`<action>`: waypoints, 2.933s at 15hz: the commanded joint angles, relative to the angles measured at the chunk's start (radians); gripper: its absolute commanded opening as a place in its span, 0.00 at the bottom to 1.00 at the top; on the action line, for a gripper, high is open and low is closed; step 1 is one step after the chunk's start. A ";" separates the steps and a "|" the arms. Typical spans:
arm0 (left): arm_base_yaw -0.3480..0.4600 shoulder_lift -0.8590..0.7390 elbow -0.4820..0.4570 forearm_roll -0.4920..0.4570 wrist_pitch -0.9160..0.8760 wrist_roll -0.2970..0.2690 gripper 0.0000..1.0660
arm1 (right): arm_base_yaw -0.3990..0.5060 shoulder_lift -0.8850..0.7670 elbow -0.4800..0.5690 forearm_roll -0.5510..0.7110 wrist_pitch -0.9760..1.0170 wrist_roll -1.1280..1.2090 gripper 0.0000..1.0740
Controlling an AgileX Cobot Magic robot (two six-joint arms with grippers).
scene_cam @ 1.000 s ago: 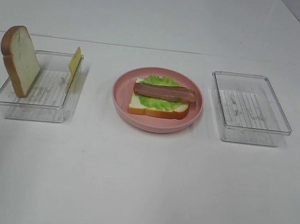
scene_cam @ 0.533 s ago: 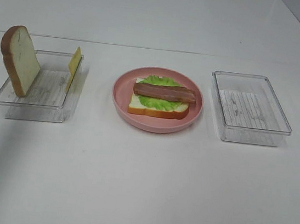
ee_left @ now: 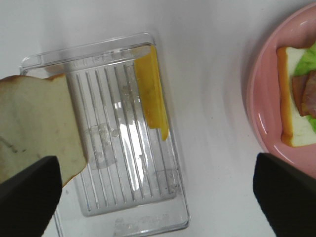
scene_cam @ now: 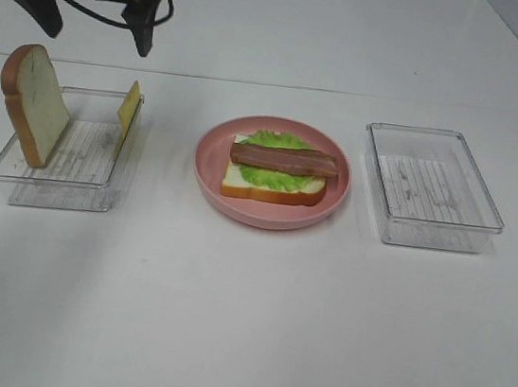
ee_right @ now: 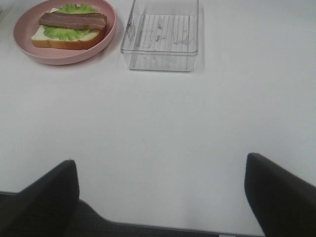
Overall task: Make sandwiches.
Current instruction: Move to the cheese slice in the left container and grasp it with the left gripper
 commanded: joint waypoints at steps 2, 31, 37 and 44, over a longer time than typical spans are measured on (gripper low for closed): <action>-0.004 0.151 -0.095 0.001 0.100 -0.011 0.92 | -0.005 -0.029 0.002 0.000 -0.006 -0.006 0.82; 0.005 0.321 -0.200 -0.064 0.025 -0.014 0.34 | -0.005 -0.029 0.002 0.000 -0.006 -0.006 0.82; 0.005 0.321 -0.200 -0.064 0.028 -0.015 0.18 | -0.005 -0.029 0.002 0.000 -0.006 -0.006 0.82; 0.005 0.318 -0.200 -0.064 0.031 -0.014 0.00 | -0.005 -0.029 0.002 0.000 -0.006 -0.006 0.82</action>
